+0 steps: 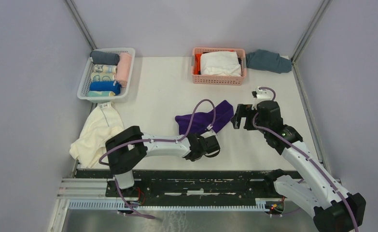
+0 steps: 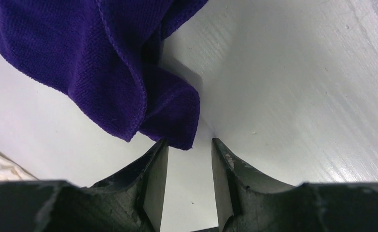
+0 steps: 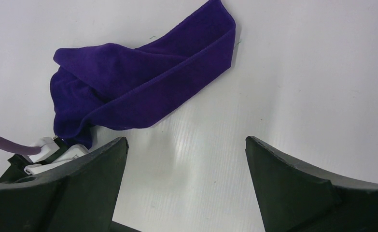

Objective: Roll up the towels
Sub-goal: Flatten out the towel at the center of the board.

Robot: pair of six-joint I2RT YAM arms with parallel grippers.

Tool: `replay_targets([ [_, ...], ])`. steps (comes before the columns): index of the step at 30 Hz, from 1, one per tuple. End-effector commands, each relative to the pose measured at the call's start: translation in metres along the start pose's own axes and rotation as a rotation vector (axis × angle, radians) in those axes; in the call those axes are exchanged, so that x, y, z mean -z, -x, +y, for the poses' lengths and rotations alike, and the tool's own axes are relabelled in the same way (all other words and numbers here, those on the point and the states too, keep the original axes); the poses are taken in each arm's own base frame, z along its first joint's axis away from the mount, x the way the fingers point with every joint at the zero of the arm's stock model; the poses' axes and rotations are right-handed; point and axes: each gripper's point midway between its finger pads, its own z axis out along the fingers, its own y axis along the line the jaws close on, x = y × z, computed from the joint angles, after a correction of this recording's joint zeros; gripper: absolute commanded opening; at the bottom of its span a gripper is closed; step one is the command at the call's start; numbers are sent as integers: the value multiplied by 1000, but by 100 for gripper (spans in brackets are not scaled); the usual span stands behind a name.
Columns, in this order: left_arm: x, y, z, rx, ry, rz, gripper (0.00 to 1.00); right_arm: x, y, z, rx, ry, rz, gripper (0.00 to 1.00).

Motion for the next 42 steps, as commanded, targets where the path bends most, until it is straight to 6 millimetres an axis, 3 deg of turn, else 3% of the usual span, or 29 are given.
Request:
replay_targets([
  [1,3,11,7,-80,38,-17,45,4,13,2,13,-2,-46,100],
  [15,-4,12,4,-138,42,-1,42,5,12,-3,20,-21,-49,100],
  [20,0,18,5,-134,40,-22,37,4,13,-4,24,-31,-52,100],
  [25,29,38,35,-85,103,-113,25,0,20,-6,29,-49,-62,100],
  [30,58,55,64,-6,83,-197,4,-11,26,-4,39,-55,-45,100],
  [37,86,68,102,92,79,-290,3,-24,37,1,50,-54,-41,100],
  [42,102,70,153,197,116,-330,3,-43,46,0,56,-91,-13,100],
])
